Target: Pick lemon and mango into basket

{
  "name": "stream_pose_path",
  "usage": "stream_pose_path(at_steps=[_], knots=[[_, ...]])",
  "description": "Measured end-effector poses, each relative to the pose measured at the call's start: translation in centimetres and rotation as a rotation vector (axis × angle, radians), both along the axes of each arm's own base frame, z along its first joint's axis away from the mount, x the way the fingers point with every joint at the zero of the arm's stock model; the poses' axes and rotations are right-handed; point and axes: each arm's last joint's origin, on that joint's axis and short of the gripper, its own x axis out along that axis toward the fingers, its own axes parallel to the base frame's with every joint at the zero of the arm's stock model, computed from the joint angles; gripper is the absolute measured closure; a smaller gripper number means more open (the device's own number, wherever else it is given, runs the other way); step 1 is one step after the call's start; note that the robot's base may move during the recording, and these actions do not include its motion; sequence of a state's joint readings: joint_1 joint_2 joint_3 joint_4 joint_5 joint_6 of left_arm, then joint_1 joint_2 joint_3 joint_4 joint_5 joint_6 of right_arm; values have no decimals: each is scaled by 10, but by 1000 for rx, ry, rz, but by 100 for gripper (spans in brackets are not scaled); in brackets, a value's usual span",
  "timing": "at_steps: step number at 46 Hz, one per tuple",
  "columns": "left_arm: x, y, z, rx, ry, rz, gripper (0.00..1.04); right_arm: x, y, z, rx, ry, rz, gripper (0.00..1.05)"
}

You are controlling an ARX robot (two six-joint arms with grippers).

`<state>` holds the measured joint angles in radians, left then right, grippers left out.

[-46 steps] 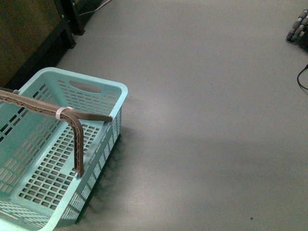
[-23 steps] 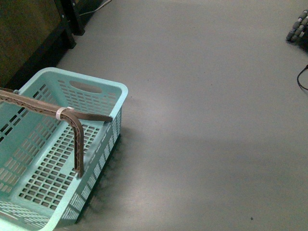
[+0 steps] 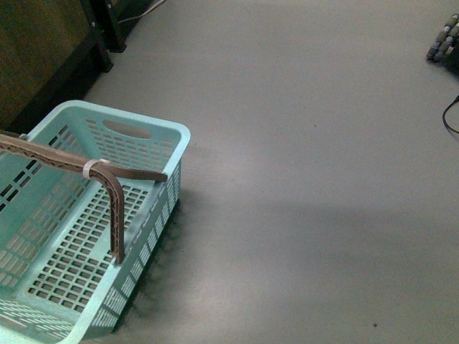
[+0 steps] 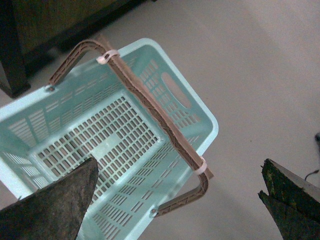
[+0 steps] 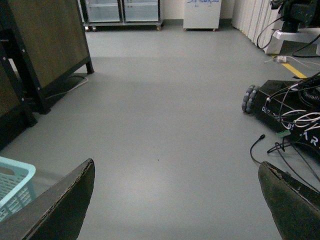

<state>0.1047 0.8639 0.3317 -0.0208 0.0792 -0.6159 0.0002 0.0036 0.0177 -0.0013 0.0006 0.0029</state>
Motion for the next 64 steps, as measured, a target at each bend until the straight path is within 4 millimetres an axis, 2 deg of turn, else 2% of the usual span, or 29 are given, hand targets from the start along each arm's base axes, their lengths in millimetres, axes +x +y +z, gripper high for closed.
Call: stream_pose_path(at_steps=[6,13,17,23,38,46,50,54,64], knots=[[27,9,-21,-124,42,82,7,0,0,0,0,0,0,9],[75,17,-58,-283,92,228,7,0,0,0,0,0,0,9],[95,14,-76,-326,125,259,7,0,0,0,0,0,0,9],[128,-2,-99,-376,156,271,7,0,0,0,0,0,0,9],[176,-28,-125,-432,157,285,7,0,0,0,0,0,0,9],[192,-34,-135,-420,158,304,8,0,0,0,0,0,0,9],[194,-34,-137,-408,171,320,18,0,0,0,0,0,0,9],[196,-34,-140,-395,183,338,36,0,0,0,0,0,0,9],[194,-33,-143,-442,183,372,70,0,0,0,0,0,0,9]])
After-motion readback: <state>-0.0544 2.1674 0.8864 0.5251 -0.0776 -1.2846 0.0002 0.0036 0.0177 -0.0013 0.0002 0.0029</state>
